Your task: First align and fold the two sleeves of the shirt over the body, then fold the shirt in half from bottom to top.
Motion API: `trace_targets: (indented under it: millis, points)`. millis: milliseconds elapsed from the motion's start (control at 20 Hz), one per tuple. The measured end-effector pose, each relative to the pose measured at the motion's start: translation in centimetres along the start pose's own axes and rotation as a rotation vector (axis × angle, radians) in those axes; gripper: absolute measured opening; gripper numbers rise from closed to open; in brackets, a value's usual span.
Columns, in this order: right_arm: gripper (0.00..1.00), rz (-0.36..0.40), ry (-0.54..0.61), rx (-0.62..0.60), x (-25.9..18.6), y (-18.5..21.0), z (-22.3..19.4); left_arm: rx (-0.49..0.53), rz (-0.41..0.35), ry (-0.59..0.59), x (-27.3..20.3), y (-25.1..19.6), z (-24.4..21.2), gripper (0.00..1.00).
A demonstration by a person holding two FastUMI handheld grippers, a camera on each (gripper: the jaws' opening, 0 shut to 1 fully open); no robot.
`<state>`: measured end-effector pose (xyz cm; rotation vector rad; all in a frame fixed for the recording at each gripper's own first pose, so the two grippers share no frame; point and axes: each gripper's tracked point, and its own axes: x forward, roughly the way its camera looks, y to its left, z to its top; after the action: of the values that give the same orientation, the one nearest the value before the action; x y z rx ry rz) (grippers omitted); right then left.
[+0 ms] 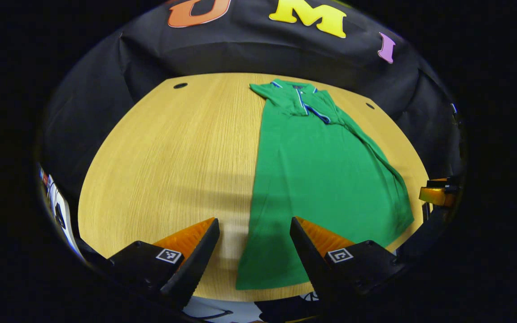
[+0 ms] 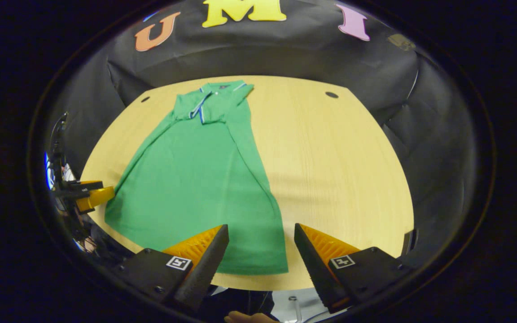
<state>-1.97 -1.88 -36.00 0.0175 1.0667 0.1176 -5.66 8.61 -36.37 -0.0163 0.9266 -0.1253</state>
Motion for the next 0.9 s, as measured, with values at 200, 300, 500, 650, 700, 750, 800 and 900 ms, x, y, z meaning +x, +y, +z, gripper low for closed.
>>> trace_targets:
  millis: [200,300,500,650,700,750,800,900]
  points:
    - [0.96,0.012,0.107,0.068,1.0,-0.6,-2.9,-0.032,-0.013,0.117,-0.1,-0.2,-3.3,1.00]
    - [0.96,0.015,0.139,0.091,1.3,-1.0,-3.7,-0.023,-0.011,0.140,-0.4,-0.4,-3.6,0.99]
    - [0.93,0.054,0.235,0.099,1.8,-1.1,-5.4,-0.011,-0.007,0.248,-0.8,-0.9,-4.9,0.94]
    - [0.93,0.067,0.305,0.133,2.4,-1.5,-6.0,0.008,0.009,0.356,-1.2,-1.0,-6.0,0.93]
    - [0.93,0.063,0.305,0.151,2.4,-1.8,-5.6,0.018,0.018,0.386,-1.2,-0.9,-6.1,0.93]
    - [0.93,0.078,0.315,0.173,2.8,-1.5,-5.2,0.032,0.023,0.413,-1.0,-0.9,-6.1,0.92]
    - [0.92,0.079,0.339,0.174,2.7,-1.5,-5.1,0.042,0.032,0.444,-1.0,-0.9,-6.2,0.92]
    - [0.90,0.069,0.399,0.142,2.8,-1.7,-5.4,0.039,0.042,0.492,-1.1,-0.8,-6.3,0.90]
